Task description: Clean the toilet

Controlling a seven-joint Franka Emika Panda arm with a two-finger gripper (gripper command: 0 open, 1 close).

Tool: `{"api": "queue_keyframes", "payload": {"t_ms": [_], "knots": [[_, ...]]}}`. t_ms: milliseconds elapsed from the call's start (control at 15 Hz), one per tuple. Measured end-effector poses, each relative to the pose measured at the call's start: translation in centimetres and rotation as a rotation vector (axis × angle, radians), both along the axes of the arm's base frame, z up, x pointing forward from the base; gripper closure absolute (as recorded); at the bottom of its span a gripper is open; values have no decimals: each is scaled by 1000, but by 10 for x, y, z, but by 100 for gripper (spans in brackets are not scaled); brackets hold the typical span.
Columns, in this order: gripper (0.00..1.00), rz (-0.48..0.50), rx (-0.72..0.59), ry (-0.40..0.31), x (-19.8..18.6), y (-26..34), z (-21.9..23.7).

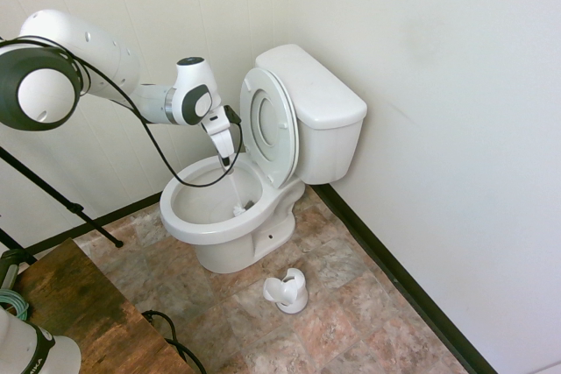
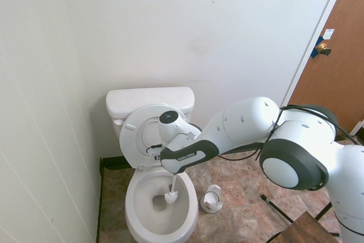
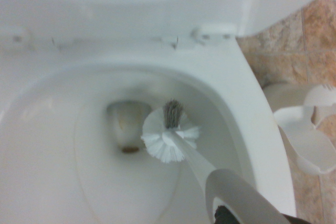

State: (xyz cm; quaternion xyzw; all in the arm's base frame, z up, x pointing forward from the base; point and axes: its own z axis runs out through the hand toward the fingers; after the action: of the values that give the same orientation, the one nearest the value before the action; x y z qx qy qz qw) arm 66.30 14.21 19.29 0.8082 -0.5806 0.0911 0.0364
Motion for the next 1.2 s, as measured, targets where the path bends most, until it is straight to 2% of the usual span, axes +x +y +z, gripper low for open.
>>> {"api": "queue_keyframes", "payload": {"t_ms": [333, 667, 933, 1200], "knots": [[100, -39, -8, -70, 39, 32, -5], [100, -1, -7, -95, 36, 81, 8], [100, -15, -27, -49, 32, 70, 47], [100, 28, -42, -3, -3, 58, 121]]}}
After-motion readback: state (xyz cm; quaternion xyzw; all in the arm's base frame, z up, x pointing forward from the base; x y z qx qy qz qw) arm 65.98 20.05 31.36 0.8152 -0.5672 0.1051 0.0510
